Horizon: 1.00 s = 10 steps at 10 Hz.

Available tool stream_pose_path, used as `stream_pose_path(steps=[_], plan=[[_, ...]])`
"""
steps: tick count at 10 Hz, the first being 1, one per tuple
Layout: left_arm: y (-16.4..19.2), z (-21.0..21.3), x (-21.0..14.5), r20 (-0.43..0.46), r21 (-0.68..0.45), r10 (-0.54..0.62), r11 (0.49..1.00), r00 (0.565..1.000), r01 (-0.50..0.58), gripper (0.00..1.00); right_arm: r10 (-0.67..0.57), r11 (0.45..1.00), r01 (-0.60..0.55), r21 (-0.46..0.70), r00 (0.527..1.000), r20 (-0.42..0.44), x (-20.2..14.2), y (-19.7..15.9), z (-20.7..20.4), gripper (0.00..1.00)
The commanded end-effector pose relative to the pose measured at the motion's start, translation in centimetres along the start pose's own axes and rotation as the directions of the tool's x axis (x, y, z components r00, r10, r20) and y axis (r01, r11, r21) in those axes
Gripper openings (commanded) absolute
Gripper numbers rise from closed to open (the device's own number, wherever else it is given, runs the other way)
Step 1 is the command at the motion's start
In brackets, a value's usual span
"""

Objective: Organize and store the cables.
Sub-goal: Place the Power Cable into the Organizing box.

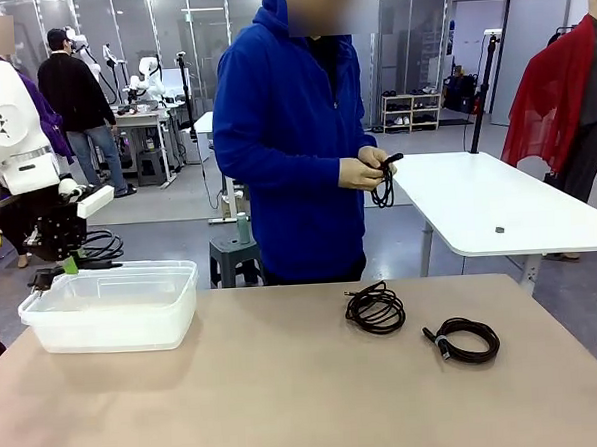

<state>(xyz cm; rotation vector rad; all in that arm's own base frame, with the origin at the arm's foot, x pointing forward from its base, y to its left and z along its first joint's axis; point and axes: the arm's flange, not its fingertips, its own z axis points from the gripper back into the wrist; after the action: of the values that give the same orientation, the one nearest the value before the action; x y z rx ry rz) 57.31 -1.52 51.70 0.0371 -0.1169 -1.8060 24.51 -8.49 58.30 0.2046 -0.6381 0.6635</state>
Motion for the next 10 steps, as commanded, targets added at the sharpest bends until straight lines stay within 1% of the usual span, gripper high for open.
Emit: stream_pose_path(steps=[1,2,4,7,8,9,10], plan=[[1.7,-0.9,-1.5,-0.012,0.019,-0.084,0.996,0.996,0.084,0.18,-0.004,1.000,0.004,-0.003,1.000,0.003,-0.1,-0.1,0.0,1.00],[2.3,-1.4,-2.3,-0.023,0.021,-0.084,0.996,0.996,0.085,0.18,-0.004,1.000,0.004,-0.003,1.000,0.003,-0.1,-0.1,0.0,1.00],[4.0,-2.9,-3.9,-0.009,0.025,-0.035,0.999,0.999,0.036,0.18,-0.004,1.000,0.004,-0.003,1.000,0.003,-0.1,-0.1,0.0,1.00],[5.8,-6.0,-4.9,0.003,-0.026,0.017,1.000,1.000,-0.017,0.18,-0.004,1.000,0.004,-0.003,1.000,0.003,-0.1,-0.1,0.0,1.00],[6.4,-7.3,-5.2,0.003,-0.027,0.019,0.999,1.000,-0.019,0.18,-0.004,1.000,0.004,-0.003,1.000,0.003,-0.1,-0.1,0.0,1.00],[6.7,-8.2,-5.5,-0.003,-0.021,0.031,0.999,1.000,-0.031,0.18,-0.004,1.000,0.004,-0.003,1.000,0.003,-0.1,-0.1,0.0,1.00],[7.0,-9.4,-5.5,-0.025,-0.038,0.042,0.998,0.999,-0.043,0.18,-0.004,1.000,0.004,-0.003,1.000,0.003,-0.1,-0.1,0.0,1.00]])
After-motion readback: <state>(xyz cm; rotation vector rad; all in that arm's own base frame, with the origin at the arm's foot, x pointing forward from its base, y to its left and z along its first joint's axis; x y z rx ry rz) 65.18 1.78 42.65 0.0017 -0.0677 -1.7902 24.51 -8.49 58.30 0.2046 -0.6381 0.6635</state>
